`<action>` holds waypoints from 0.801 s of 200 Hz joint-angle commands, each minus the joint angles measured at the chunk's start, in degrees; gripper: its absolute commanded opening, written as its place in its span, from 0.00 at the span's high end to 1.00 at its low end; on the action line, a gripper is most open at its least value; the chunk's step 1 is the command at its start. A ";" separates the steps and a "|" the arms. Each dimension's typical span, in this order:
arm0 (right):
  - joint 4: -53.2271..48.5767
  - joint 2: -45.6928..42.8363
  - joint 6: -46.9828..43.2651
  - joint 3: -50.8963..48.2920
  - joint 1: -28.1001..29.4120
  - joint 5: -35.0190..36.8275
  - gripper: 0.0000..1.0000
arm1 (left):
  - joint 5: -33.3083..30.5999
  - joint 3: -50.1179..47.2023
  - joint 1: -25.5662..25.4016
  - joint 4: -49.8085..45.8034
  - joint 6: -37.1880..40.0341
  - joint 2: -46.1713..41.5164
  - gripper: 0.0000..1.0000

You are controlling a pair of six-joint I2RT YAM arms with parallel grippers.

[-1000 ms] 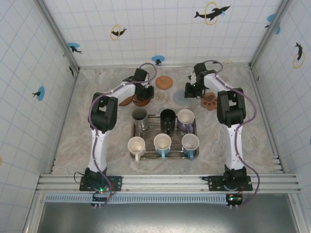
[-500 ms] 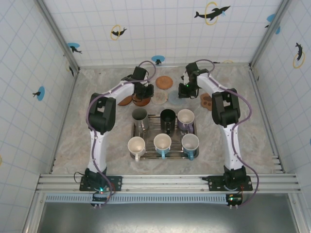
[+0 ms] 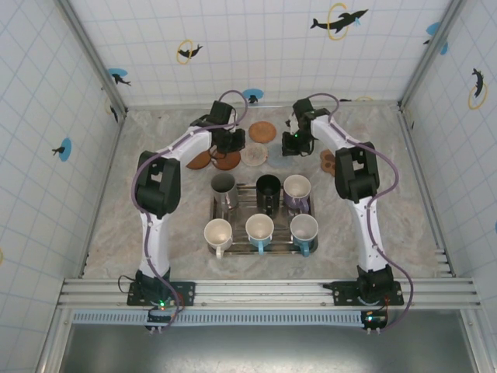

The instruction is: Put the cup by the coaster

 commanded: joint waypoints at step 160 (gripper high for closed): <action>0.46 2.21 1.80 3.69 0.62 -2.58 1.00 | 9.07 2.28 -2.23 6.15 -2.39 7.04 1.00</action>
